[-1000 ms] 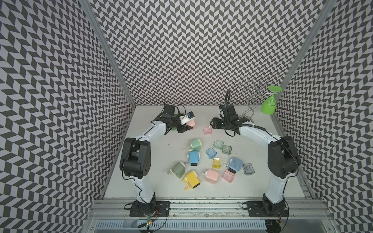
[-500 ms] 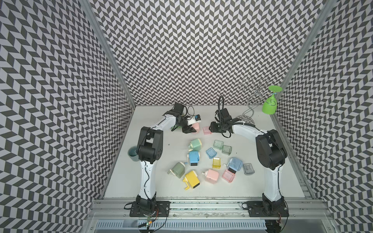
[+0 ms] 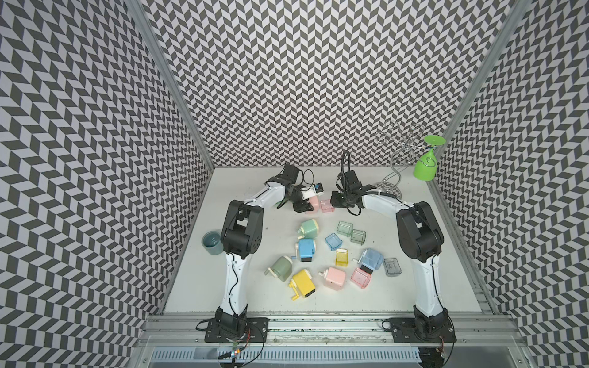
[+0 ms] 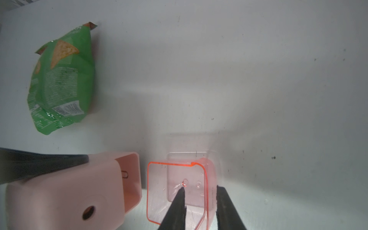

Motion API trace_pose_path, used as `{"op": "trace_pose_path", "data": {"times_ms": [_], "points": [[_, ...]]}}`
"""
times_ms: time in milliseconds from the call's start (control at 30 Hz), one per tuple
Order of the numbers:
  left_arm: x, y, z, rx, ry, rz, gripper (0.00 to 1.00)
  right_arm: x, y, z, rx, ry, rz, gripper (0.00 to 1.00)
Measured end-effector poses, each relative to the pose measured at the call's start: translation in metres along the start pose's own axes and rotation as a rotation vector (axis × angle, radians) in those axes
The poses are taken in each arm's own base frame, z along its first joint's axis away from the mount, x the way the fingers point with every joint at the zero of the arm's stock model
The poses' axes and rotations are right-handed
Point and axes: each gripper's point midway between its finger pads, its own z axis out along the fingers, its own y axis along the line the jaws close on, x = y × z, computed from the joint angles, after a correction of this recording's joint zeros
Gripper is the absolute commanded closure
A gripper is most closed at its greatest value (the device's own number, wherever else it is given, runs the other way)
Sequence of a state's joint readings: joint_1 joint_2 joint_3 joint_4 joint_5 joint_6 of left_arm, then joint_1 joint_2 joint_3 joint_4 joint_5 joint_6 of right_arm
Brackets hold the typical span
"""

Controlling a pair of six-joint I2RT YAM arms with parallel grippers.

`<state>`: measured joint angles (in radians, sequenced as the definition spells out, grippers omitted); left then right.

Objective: Put the tray back into the pencil sharpener
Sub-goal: Pick up the container from the center of the board.

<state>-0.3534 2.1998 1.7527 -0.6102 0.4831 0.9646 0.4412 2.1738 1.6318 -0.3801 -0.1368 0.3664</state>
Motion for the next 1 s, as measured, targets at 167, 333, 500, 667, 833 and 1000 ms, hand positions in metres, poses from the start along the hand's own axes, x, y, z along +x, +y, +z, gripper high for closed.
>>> {"op": "trace_pose_path", "data": {"times_ms": [167, 333, 500, 667, 833, 1000], "points": [[0.002, 0.000, 0.004, -0.003, 0.009, -0.004, 0.77, 0.005, 0.001, 0.005, -0.015, 0.019, -0.001, 0.77], [-0.002, -0.002, 0.007, -0.001, 0.008, 0.003, 0.77, 0.009, 0.004, 0.010, -0.037, 0.032, -0.003, 0.78], [-0.006, -0.002, 0.011, -0.001, 0.002, 0.015, 0.77, 0.011, 0.010, 0.012, -0.072, 0.040, -0.005, 0.79], [-0.007, -0.003, 0.012, 0.000, 0.002, 0.022, 0.77, 0.011, 0.013, 0.014, -0.097, 0.043, -0.001, 0.81], [-0.006, -0.002, 0.012, -0.002, 0.008, 0.030, 0.77, 0.010, 0.015, 0.013, -0.113, 0.041, 0.002, 0.82], [-0.006, -0.002, 0.013, -0.005, 0.013, 0.037, 0.77, 0.008, 0.015, 0.013, -0.122, 0.039, 0.003, 0.84]]}}
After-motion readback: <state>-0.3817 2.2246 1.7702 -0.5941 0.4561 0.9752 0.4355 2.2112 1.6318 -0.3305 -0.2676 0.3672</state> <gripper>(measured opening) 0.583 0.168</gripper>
